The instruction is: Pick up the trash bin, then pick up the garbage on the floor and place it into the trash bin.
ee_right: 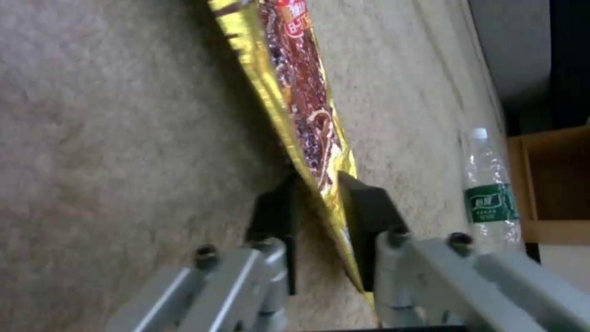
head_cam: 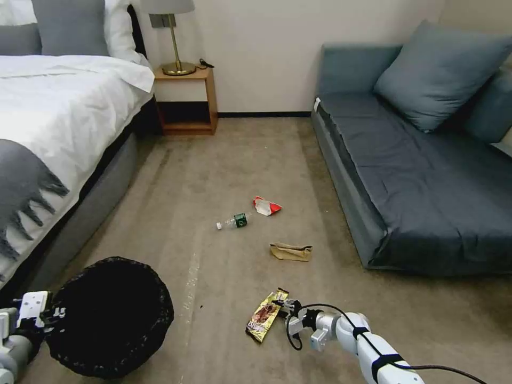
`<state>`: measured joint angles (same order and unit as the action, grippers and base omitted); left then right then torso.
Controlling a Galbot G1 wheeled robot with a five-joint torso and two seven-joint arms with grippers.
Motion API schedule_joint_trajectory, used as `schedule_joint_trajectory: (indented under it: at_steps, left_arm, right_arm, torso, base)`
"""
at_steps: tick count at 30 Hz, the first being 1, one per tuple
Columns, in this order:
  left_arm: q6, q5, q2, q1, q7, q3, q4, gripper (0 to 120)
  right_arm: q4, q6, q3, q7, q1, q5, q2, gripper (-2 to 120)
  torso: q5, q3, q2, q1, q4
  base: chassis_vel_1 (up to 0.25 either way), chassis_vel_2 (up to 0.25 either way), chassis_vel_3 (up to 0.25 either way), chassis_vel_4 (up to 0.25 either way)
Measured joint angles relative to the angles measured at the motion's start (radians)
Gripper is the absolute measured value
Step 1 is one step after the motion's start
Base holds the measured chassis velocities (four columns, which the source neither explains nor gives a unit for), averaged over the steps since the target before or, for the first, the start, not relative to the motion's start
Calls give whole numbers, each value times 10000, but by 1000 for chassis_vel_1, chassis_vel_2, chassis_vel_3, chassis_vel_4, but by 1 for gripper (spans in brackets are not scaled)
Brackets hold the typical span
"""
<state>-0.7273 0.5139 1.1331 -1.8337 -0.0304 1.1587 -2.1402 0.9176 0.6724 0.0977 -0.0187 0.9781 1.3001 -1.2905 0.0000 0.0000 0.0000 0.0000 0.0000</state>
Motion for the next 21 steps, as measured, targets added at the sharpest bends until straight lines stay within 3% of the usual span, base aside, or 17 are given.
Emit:
schedule_joint_trajectory:
  at_steps: [5, 12, 16, 20, 21]
  left_arm:
    - [-9, 31, 6, 9, 2, -21, -47, 3]
    - [-18, 87, 15, 26, 9, -30, -62, 3]
    - [-23, 120, 33, 79, 27, -50, -62, 3]
    - [-56, 250, 63, 209, 85, -157, -59, 3]
    - [-70, 268, 74, 256, 99, -233, -69, 3]
  right_arm:
    - [-2, 34, -2, 3, 9, 3, -35, 0]
    - [-3, 74, 32, 50, 58, -11, -41, 0]
    - [32, 69, 23, 214, 115, -638, -27, 0]
    - [1365, -353, -407, -159, 415, -3622, 525, 0]
    - [2242, -681, -645, -421, 576, -5092, 861, 0]
  torso:
    - [0, 0, 0, 1, 0]
    - [0, 0, 0, 0, -1]
    - [1, 0, 0, 1, 0]
    - [0, 0, 0, 1, -1]
    - [-1, 0, 0, 0, -1]
  base:
    - [0, 0, 0, 0]
    - [0, 0, 0, 0]
    - [0, 0, 0, 0]
    - [0, 0, 0, 0]
    - [0, 0, 0, 0]
